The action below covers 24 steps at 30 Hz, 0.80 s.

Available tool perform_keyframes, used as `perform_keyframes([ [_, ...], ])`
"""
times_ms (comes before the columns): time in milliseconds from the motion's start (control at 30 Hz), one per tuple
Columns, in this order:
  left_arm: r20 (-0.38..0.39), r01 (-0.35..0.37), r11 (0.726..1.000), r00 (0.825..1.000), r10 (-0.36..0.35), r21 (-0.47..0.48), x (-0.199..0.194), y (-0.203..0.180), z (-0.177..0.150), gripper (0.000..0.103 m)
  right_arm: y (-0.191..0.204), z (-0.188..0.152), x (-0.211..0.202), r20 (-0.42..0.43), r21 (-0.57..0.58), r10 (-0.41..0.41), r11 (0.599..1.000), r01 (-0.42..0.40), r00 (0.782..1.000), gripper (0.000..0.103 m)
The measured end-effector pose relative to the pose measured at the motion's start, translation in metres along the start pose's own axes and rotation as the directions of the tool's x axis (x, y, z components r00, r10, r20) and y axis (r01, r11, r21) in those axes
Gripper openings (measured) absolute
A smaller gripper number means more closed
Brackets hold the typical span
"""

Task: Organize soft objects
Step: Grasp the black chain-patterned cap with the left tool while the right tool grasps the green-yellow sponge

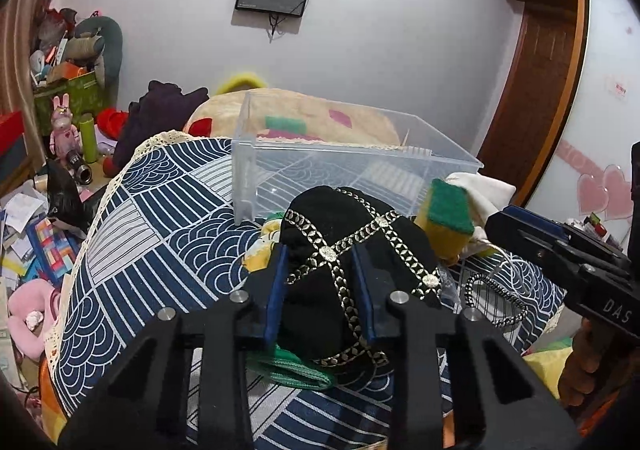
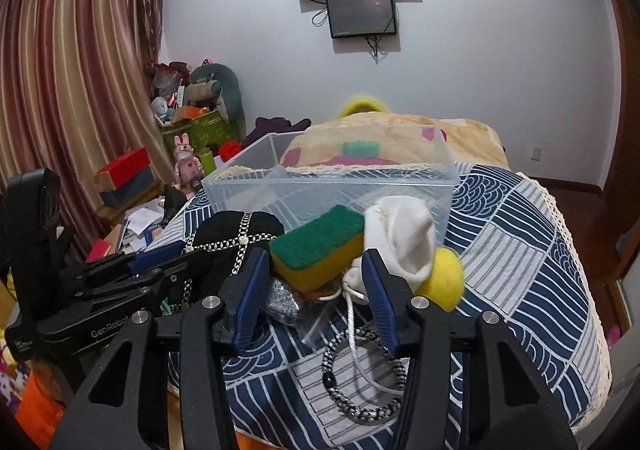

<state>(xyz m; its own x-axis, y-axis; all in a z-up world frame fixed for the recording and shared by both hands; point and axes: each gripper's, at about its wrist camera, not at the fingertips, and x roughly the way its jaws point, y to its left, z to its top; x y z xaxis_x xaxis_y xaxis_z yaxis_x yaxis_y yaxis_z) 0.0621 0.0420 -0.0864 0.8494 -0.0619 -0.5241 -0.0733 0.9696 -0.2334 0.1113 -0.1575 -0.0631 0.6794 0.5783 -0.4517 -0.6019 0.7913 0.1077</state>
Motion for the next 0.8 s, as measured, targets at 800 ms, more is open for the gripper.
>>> perform_keyframes([
  [800,0.071,0.004,0.998,0.997,0.001,-0.065,-0.025,0.025,0.007,0.016,0.021,0.006,0.054,-0.120,-0.059,-0.109,0.993,0.102,0.987,0.053],
])
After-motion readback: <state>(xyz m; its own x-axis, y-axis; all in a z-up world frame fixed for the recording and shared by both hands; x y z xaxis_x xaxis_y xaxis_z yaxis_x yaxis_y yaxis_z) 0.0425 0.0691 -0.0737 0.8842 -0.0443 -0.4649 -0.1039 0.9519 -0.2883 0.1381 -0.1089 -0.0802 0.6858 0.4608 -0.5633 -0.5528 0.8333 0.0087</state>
